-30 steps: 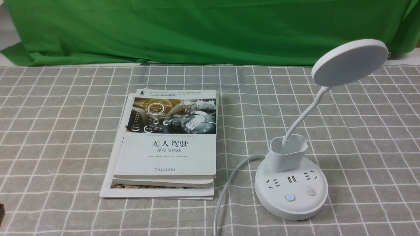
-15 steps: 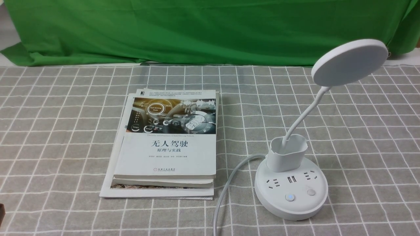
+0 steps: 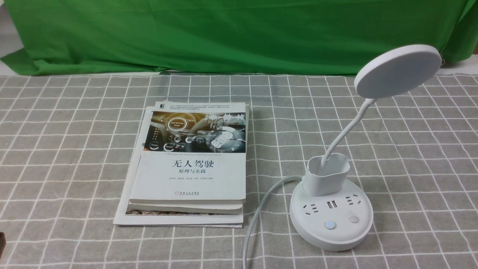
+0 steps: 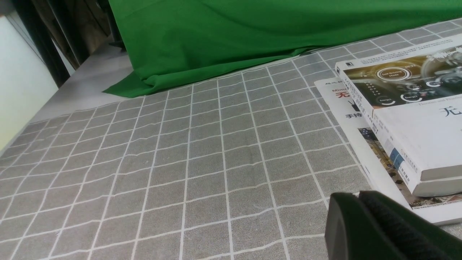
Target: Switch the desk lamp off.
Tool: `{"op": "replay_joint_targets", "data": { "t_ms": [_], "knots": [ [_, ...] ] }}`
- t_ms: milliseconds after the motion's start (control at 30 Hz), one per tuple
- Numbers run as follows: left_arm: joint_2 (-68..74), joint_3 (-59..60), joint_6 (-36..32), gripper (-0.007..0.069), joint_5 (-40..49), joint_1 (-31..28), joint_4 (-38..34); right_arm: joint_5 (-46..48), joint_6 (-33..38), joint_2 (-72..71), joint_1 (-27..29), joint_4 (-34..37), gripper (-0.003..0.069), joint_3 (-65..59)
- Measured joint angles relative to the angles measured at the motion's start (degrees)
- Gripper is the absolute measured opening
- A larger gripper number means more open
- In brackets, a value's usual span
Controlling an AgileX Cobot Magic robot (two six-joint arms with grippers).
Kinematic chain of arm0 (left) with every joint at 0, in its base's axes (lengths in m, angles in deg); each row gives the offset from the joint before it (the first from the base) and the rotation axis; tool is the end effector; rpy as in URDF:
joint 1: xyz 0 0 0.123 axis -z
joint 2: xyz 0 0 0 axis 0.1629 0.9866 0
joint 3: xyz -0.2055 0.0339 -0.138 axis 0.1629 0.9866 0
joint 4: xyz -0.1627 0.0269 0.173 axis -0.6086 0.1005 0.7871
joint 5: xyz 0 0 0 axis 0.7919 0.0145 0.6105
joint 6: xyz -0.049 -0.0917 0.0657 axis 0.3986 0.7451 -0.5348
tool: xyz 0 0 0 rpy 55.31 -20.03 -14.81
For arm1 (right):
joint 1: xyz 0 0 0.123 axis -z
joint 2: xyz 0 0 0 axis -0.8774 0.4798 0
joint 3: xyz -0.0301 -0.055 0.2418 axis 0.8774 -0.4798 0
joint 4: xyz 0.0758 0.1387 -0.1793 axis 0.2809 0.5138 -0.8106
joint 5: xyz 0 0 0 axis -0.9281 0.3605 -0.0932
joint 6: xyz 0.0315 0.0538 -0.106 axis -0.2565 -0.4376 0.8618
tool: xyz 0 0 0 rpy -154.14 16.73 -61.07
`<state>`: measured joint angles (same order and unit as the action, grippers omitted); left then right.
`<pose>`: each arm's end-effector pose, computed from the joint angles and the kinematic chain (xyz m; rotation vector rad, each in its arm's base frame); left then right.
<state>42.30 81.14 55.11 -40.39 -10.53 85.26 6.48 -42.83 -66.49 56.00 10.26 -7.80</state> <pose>0.1097 0.0040 0.1843 0.2124 1.7182 0.2325 0.1100 0.0109 0.1880 -0.0960 1.6973 0.0606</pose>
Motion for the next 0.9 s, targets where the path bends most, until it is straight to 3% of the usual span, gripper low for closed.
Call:
{"op": "replay_joint_targets", "data": {
  "t_ms": [900],
  "knots": [
    [0.00,0.00,0.00,0.0019,0.00,0.00,0.00,1.00,-1.18,0.00,0.00,-1.51,0.0049,0.00]
  ]
}}
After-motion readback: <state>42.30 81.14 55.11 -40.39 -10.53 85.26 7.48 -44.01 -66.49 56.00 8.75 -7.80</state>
